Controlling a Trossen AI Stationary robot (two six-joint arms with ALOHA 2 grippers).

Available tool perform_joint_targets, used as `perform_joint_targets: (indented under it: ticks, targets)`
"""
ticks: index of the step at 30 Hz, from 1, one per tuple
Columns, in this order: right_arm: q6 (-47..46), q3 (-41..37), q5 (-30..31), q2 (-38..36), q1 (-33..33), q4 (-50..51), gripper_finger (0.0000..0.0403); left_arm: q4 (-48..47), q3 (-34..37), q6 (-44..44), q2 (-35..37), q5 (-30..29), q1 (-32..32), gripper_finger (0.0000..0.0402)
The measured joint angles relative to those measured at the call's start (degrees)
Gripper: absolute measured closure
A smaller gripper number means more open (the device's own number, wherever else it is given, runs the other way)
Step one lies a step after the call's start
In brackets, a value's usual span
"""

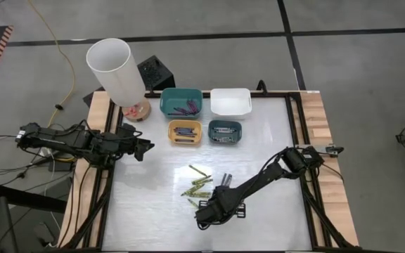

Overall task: Sort crayons
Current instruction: Put the blue crayon into the yellow bin

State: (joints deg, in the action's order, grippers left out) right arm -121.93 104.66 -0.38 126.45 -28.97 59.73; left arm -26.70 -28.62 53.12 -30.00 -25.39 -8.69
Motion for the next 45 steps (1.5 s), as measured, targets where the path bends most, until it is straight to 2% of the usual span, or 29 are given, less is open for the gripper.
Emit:
perform_joint_targets:
  ticks: [7,16,21,29,36,45]
  targets:
    - [10.5,7.5,-1.0,-0.2,1.8,2.7,0.0399,0.0,0.0,0.0,0.0,0.0,0.0,0.0242]
    - [41.4,16.7,0.6,-0.3,11.4,14.4,0.04,0.0,0.0,0.1,0.0,0.1,0.0,0.0242]
    - [60.0,18.7,0.9,-0.3,18.6,14.4,0.04,0.0,0.0,0.1,0.0,0.1,0.0,0.0242]
    - [83.7,18.8,0.9,-0.3,29.1,12.9,0.04,0.0,0.0,1.4,0.0,-0.6,0.0,0.0242]
    - [102.9,18.8,3.6,-0.3,35.7,7.1,0.04,0.0,0.0,3.3,0.0,-4.1,0.0,0.0242]
    - [120.3,18.8,3.6,0.4,40.4,-8.4,0.04,0.0,0.0,5.0,0.0,-10.0,0.0,0.0242]
